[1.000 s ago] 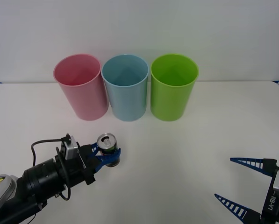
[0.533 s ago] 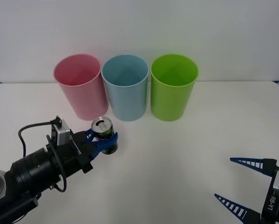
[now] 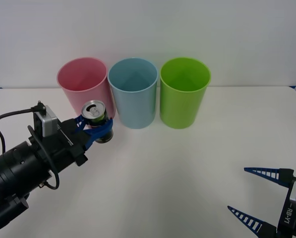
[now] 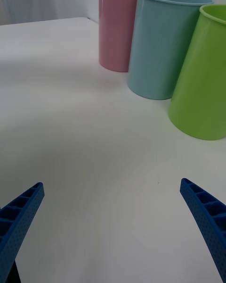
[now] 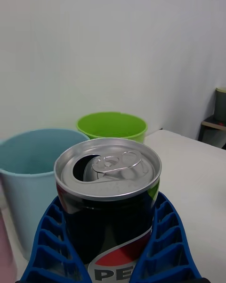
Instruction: Put cans in the blue bin and PET bottles in the pink bin and trash in the green bin.
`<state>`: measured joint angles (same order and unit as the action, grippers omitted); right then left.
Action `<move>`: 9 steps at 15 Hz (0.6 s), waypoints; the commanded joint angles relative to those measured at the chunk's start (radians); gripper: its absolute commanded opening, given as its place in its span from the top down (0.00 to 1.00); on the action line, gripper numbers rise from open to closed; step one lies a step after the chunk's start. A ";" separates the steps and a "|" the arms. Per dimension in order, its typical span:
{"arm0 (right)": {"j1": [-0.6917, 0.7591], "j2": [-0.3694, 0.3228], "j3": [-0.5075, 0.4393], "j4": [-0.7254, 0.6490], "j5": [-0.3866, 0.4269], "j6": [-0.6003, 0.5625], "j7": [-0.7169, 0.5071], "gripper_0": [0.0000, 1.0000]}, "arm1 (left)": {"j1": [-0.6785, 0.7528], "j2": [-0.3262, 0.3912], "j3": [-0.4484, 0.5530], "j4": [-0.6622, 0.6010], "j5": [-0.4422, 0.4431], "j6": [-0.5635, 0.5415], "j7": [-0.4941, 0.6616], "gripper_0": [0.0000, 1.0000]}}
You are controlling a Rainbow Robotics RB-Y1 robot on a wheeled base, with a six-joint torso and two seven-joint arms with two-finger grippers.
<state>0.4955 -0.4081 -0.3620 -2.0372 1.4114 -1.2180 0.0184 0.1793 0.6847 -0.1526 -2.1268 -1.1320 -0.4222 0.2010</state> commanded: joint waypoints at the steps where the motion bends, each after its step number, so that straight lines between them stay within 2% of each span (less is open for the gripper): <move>1: 0.000 0.000 0.000 0.000 0.000 0.000 0.000 0.00 | -0.078 0.039 -0.035 -0.010 -0.025 0.072 0.126 0.96; 4: 0.000 0.000 0.000 0.000 0.000 0.000 0.000 0.00 | -0.173 0.081 -0.050 -0.001 -0.029 0.114 0.222 0.96; 9: 0.000 0.000 0.000 0.000 0.000 0.000 0.000 0.00 | -0.362 0.087 -0.082 0.154 -0.026 0.115 0.230 0.96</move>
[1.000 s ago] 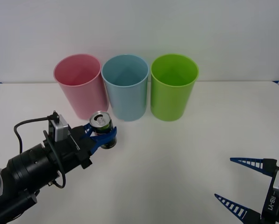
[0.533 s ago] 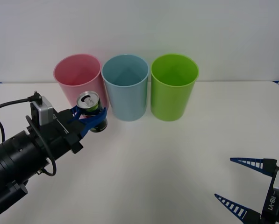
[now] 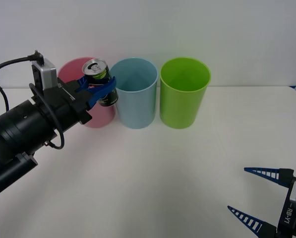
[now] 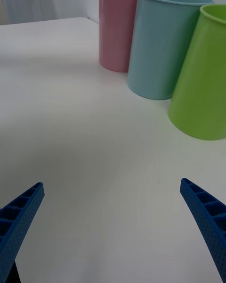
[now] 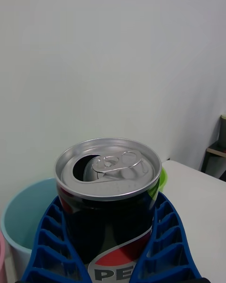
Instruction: Put cans in the blue bin and PET bottles in the pink bin and trash in the green bin.
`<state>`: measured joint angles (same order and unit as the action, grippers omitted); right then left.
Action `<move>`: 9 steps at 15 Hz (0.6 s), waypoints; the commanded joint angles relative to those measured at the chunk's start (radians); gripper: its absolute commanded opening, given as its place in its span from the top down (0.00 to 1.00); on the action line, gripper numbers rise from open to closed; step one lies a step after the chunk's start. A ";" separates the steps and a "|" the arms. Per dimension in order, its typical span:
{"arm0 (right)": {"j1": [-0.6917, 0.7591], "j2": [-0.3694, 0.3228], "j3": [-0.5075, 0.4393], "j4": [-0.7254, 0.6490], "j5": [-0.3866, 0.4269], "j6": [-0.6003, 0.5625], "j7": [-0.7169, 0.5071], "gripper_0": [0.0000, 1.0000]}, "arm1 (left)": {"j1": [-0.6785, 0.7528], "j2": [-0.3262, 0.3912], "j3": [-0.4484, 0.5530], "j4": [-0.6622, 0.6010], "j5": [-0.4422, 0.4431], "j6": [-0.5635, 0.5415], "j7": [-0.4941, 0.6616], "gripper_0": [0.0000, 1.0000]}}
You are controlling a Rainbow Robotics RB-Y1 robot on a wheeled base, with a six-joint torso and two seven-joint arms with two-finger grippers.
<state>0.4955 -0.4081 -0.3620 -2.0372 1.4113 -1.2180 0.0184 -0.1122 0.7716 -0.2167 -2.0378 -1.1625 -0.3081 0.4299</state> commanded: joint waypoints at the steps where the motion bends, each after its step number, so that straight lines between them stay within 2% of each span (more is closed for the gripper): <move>1: 0.000 0.000 0.000 0.000 0.000 0.000 0.000 0.00 | -0.103 -0.001 -0.027 0.097 0.009 0.001 0.000 0.96; 9: 0.000 0.000 0.000 0.000 0.000 0.000 0.000 0.00 | -0.336 -0.020 -0.118 0.318 0.056 0.009 -0.008 0.96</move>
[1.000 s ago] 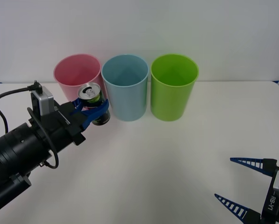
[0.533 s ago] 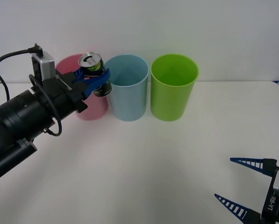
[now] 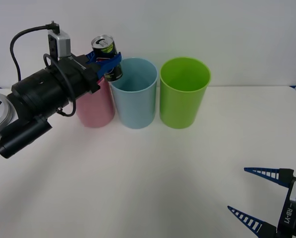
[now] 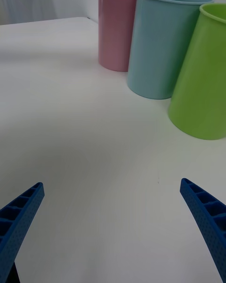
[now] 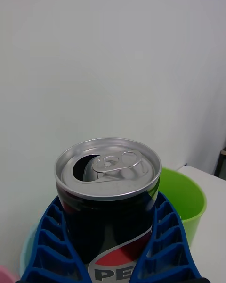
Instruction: Put cans in the blue bin and PET bottles in the pink bin and trash in the green bin.
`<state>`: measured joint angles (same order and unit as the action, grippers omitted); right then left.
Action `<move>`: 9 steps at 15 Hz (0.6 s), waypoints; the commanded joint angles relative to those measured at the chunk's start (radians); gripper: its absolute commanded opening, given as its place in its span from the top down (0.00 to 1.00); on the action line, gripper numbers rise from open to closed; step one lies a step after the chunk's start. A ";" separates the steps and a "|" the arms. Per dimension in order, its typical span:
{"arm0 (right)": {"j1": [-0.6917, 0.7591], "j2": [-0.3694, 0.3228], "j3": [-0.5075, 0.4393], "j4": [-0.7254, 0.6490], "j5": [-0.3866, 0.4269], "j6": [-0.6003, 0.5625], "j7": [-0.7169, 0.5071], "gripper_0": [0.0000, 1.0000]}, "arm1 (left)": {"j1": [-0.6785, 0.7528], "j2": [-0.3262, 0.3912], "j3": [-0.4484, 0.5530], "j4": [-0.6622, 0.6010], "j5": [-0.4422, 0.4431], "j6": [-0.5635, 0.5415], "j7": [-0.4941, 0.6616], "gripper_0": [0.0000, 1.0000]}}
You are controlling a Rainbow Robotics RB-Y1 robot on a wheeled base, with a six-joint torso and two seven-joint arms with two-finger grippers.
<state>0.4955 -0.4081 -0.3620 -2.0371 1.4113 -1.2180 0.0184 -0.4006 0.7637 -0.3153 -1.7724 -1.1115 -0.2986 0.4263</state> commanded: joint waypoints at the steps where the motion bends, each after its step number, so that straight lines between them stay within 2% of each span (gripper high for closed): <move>1: 0.000 0.000 0.000 0.000 0.000 0.000 0.000 0.00 | -0.073 -0.029 -0.025 0.088 0.002 0.000 -0.009 0.96; 5: 0.000 0.000 0.000 0.000 0.000 0.000 0.000 0.00 | -0.164 -0.078 -0.051 0.211 -0.004 0.000 -0.017 0.96; 9: 0.000 0.000 0.000 0.000 0.000 0.000 0.000 0.00 | -0.193 -0.098 -0.079 0.263 -0.021 0.000 -0.017 0.96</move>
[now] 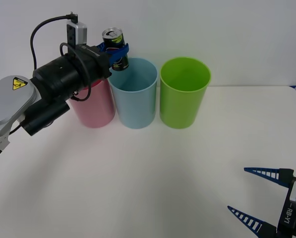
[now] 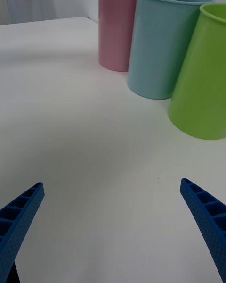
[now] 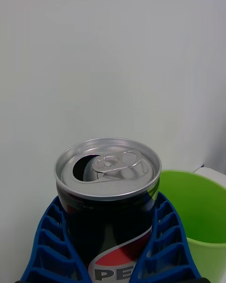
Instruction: Put cans in the blue bin and PET bottles in the pink bin and trash in the green bin.
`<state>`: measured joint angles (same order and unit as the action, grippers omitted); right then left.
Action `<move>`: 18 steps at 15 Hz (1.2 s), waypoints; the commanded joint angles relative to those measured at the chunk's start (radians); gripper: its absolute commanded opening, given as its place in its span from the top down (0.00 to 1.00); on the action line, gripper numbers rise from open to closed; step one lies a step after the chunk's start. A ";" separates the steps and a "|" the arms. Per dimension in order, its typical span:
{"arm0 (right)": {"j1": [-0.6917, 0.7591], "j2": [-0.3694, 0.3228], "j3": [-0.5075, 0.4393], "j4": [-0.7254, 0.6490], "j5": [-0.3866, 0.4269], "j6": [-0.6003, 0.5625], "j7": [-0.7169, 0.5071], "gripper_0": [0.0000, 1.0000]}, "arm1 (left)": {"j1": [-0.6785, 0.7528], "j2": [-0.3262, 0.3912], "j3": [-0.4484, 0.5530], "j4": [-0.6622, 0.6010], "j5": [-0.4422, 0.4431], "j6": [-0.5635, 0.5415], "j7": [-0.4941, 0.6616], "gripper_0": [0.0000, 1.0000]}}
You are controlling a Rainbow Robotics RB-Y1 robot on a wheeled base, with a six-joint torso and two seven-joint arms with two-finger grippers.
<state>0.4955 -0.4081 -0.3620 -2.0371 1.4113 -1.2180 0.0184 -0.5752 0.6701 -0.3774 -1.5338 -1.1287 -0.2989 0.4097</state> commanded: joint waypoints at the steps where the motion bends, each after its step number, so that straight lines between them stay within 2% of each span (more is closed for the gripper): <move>1: 0.000 0.000 0.000 0.000 0.000 0.000 0.000 0.00 | -0.032 -0.012 -0.021 0.044 -0.005 0.000 -0.003 0.96; 5: 0.000 0.000 0.000 0.000 0.000 0.000 0.000 0.00 | -0.064 -0.043 -0.037 0.112 -0.029 -0.002 -0.008 0.96; 12: 0.000 0.000 0.000 0.000 0.000 0.000 0.000 0.00 | -0.069 -0.047 -0.055 0.118 -0.043 -0.002 0.000 0.95; 13: 0.000 0.000 0.000 0.000 0.000 0.000 0.000 0.00 | -0.069 -0.053 -0.055 0.119 -0.040 -0.002 0.001 0.85; 14: 0.000 0.000 0.000 0.000 0.000 0.000 0.000 0.00 | -0.071 -0.057 -0.055 0.119 -0.039 -0.002 0.000 0.58; 15: 0.000 0.000 0.000 0.000 0.000 0.000 0.000 0.00 | -0.072 -0.058 -0.055 0.119 -0.039 -0.002 -0.002 0.00; 18: 0.000 0.000 0.000 0.000 0.000 0.000 0.000 0.00 | -0.072 -0.061 -0.055 0.119 -0.042 0.000 -0.011 0.00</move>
<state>0.4955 -0.4081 -0.3620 -2.0371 1.4113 -1.2180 0.0184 -0.6473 0.6100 -0.4328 -1.4143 -1.1701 -0.3003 0.4012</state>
